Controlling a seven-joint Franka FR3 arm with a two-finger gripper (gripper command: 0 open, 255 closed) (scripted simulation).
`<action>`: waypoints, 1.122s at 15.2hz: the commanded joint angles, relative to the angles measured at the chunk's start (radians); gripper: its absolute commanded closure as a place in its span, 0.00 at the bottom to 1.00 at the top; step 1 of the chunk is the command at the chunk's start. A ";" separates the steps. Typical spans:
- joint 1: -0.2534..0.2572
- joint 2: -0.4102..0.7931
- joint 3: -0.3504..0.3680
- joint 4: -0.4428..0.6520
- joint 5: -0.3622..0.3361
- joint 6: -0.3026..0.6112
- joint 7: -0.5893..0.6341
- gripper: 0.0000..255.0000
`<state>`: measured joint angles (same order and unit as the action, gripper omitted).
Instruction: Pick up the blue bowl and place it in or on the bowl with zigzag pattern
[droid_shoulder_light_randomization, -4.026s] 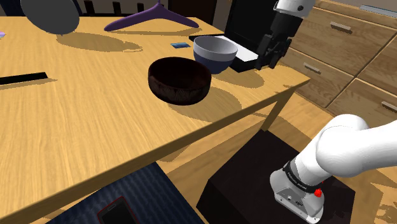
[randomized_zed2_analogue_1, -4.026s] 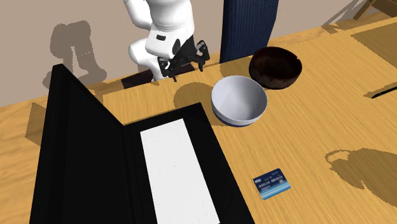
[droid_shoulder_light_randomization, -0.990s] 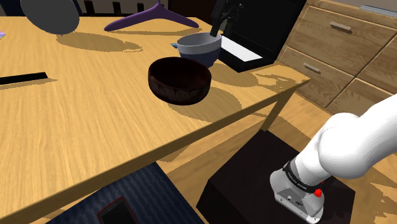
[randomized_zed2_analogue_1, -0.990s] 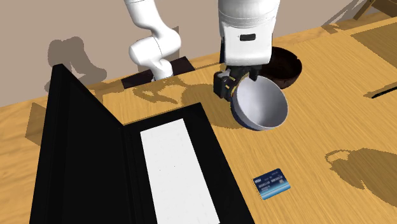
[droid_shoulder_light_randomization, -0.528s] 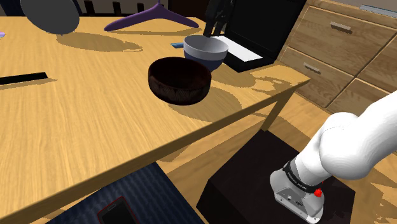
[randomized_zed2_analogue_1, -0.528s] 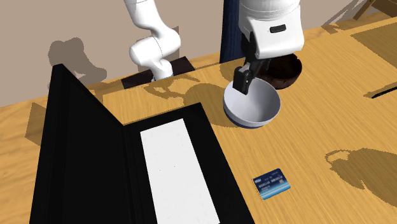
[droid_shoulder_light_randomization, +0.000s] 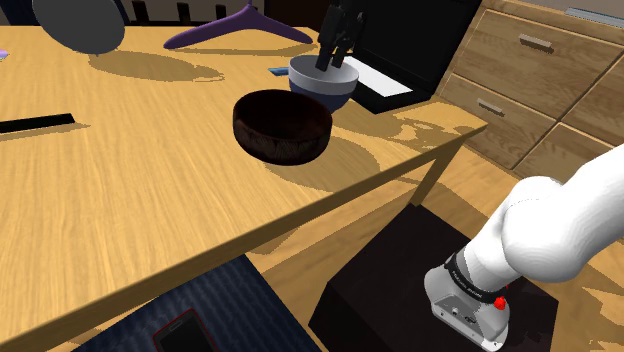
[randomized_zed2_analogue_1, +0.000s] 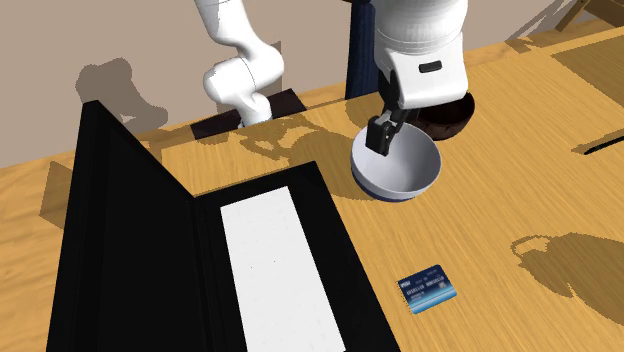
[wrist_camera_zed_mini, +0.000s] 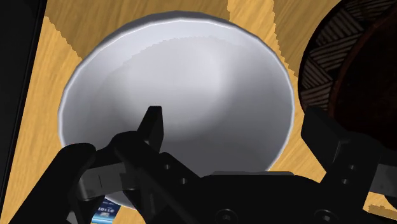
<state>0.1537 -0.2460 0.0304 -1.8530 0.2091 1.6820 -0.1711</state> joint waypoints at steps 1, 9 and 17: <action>0.000 0.000 0.000 -0.001 0.000 0.001 0.000 0.00; 0.000 0.000 0.000 0.000 0.000 0.000 0.000 1.00; -0.024 0.064 -0.028 0.075 -0.043 -0.041 -0.046 0.00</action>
<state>0.1386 -0.2044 0.0129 -1.7996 0.1799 1.6503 -0.1981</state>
